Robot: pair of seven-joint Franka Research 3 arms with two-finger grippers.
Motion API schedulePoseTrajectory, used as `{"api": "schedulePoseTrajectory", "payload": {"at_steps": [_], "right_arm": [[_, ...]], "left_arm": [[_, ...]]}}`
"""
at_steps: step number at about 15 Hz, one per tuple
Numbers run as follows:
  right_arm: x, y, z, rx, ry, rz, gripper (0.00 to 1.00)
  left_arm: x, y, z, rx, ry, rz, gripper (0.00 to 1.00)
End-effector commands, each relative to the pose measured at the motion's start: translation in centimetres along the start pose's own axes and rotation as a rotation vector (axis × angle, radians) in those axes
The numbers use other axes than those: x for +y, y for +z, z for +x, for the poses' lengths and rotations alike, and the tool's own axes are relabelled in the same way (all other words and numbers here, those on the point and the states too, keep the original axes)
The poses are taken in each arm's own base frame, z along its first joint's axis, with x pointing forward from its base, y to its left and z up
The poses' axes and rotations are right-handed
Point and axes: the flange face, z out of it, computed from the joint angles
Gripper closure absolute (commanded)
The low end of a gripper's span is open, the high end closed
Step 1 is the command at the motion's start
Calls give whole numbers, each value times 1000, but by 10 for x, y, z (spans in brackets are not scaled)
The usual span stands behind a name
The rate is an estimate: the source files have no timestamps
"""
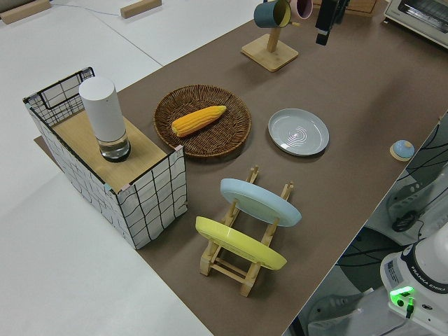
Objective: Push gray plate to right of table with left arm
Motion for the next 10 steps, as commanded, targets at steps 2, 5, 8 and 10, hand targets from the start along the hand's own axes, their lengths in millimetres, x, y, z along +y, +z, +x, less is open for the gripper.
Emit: {"api": "schedulePoseTrajectory", "payload": {"at_steps": [2,5,8,10], "right_arm": [[3,-3,-5,-5,-1,-10,5],[3,-3,-5,-5,-1,-12,5],[3,-3,-5,-5,-1,-10,5],[3,-3,-5,-6,-1,-12,5]], "left_arm": [[3,-4,4,30,14,8,2],[3,-4,4,31,12,10,2],[-2,-3,5,24,4,12,2],[-1,-3,4,21,4,13,2]]}}
